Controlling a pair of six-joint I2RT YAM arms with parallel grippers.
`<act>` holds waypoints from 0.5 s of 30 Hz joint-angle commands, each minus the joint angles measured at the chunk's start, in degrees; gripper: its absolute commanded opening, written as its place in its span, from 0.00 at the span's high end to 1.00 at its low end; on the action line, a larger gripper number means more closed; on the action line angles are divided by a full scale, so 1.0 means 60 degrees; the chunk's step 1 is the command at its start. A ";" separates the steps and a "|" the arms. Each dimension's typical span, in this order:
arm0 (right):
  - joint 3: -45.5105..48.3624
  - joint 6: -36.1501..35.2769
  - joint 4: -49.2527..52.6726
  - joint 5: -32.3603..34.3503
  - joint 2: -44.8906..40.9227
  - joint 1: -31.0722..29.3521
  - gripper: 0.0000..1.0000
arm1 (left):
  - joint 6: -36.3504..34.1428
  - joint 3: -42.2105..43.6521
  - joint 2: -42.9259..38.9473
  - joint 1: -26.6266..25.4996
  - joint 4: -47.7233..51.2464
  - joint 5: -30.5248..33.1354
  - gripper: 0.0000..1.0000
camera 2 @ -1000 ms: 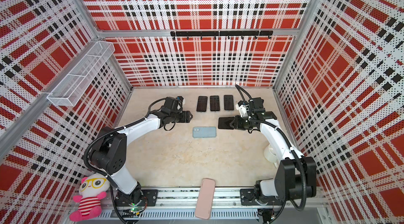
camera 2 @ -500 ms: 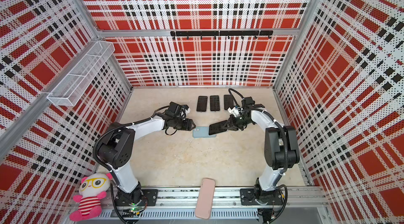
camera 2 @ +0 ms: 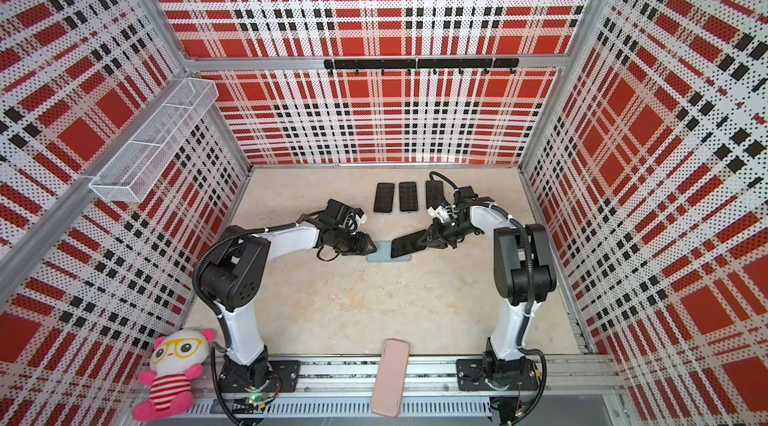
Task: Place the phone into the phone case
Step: 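Grasp the case edge with the left gripper while the right tilts the phone in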
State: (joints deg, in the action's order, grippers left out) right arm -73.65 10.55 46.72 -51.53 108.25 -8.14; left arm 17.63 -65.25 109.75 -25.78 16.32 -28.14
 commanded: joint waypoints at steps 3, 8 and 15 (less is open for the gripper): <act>-0.0431 -0.0336 -0.0105 -0.0590 0.0461 -0.0290 1.00 | 0.0108 0.0099 0.0261 0.0094 -0.0276 -0.0515 0.43; -0.0572 -0.0200 -0.0272 -0.0626 0.0843 -0.0528 1.00 | 0.0222 0.0105 0.0419 0.0096 -0.0418 -0.0742 0.41; -0.0037 0.0573 -0.1603 -0.0960 0.0904 -0.0659 1.00 | 0.0478 0.0193 0.0543 0.0096 -0.0491 -0.0964 0.42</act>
State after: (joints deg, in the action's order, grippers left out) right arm -75.00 12.43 42.13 -55.00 113.32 -11.53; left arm 19.68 -65.19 111.09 -25.10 14.17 -32.21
